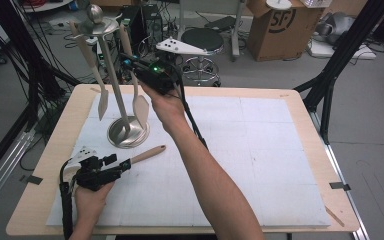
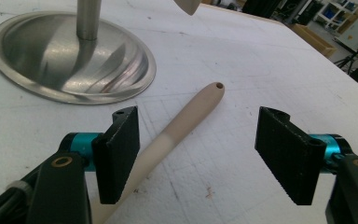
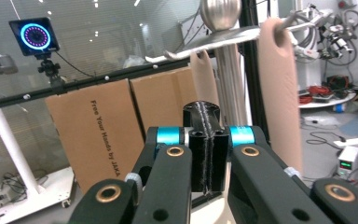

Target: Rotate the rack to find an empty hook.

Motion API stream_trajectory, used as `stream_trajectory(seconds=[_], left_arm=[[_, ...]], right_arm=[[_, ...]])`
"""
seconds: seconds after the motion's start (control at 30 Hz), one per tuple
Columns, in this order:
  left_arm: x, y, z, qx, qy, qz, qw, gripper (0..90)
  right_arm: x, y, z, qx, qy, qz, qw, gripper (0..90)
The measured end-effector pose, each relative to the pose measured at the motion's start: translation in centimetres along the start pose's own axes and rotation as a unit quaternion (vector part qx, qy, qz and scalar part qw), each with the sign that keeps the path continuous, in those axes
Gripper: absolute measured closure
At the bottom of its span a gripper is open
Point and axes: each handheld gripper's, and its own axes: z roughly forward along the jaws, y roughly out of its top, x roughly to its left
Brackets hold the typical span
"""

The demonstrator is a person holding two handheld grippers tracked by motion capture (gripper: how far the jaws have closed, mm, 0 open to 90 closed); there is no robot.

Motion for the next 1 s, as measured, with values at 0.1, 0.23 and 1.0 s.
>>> stream_trajectory(seconds=[0.1,0.23,1.0], left_arm=[[0.0,0.1,0.1,0.0,-0.002,-0.002,1.0,31.3],[-0.1,0.1,0.2,0.0,-0.003,0.0,1.0,31.3],[-0.5,0.2,0.9,0.004,-0.009,0.009,0.9999,31.5]], right_arm=[[0.1,-0.2,-1.1,0.004,-0.003,-0.003,1.0,90.0],[-0.2,-0.5,-2.7,0.003,-0.011,-0.006,0.9999,90.0],[-3.4,-4.3,-10.5,0.019,-0.038,0.045,0.9981,50.0]])
